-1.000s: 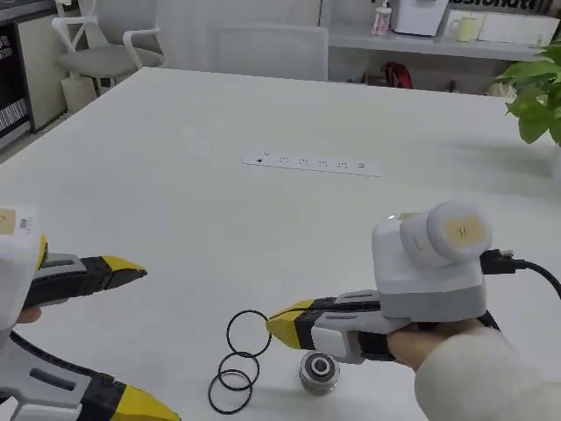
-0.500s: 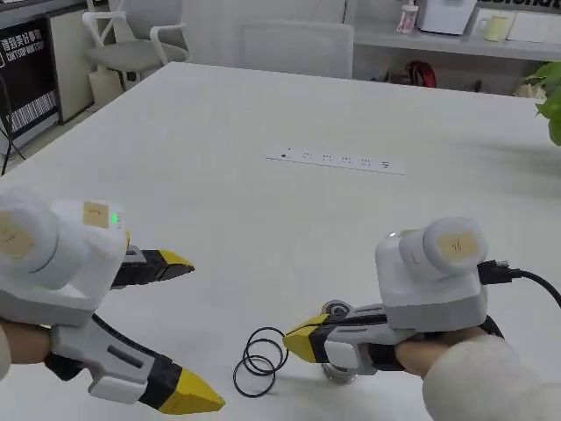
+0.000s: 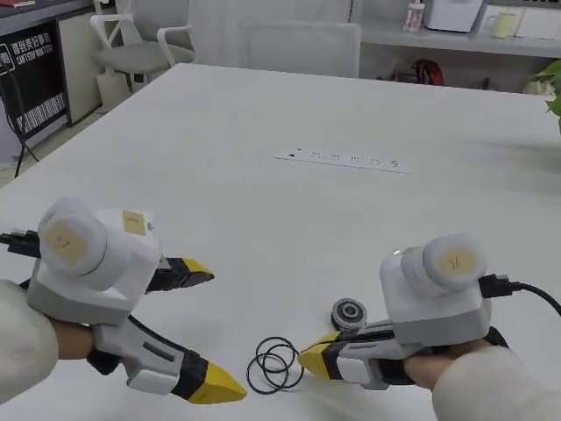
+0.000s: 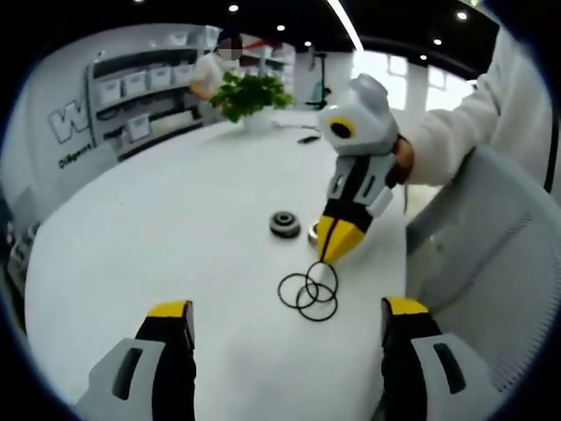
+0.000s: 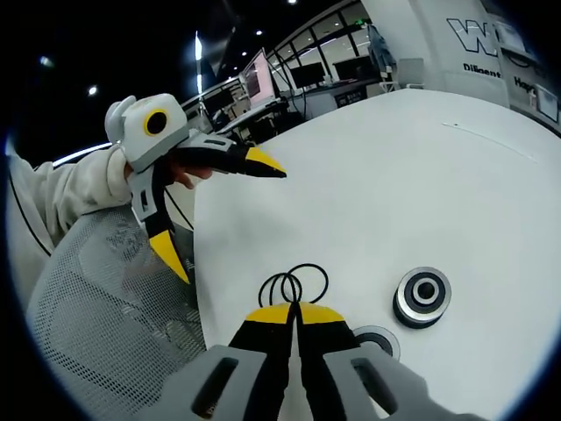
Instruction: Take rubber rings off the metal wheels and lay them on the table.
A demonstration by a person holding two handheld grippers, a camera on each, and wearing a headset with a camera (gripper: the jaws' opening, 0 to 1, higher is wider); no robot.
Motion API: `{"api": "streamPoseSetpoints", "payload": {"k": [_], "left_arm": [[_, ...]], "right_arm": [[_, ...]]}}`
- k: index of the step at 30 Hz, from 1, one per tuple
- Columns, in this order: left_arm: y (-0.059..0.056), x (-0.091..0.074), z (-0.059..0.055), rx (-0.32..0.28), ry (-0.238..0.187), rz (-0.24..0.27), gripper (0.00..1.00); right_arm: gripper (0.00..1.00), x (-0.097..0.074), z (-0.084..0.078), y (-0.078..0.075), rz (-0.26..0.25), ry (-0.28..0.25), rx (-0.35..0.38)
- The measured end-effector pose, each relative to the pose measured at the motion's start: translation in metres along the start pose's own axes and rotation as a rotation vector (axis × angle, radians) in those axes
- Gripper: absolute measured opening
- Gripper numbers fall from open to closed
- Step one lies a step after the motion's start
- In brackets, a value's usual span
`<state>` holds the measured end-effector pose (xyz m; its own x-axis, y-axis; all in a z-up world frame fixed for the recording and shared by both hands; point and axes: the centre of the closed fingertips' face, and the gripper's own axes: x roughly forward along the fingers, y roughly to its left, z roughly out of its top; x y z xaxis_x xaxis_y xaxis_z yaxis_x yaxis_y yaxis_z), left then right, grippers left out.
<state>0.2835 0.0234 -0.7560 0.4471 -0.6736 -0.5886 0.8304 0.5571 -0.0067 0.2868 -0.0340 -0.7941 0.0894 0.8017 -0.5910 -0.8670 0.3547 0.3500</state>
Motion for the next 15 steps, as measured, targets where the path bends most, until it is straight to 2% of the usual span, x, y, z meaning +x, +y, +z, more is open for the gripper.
{"api": "streamPoseSetpoints", "payload": {"k": [9, 15], "left_arm": [[0.0074, -0.002, 0.0048, -0.009, -0.026, 0.016, 0.86], [0.0086, -0.001, 0.0022, -0.015, -0.019, 0.016, 0.87]], "right_arm": [[0.02, -0.0002, -0.0071, -0.0068, -0.027, 0.019, -0.007], [0.07, -0.001, -0.0074, -0.0049, -0.02, 0.028, -0.014]]}}
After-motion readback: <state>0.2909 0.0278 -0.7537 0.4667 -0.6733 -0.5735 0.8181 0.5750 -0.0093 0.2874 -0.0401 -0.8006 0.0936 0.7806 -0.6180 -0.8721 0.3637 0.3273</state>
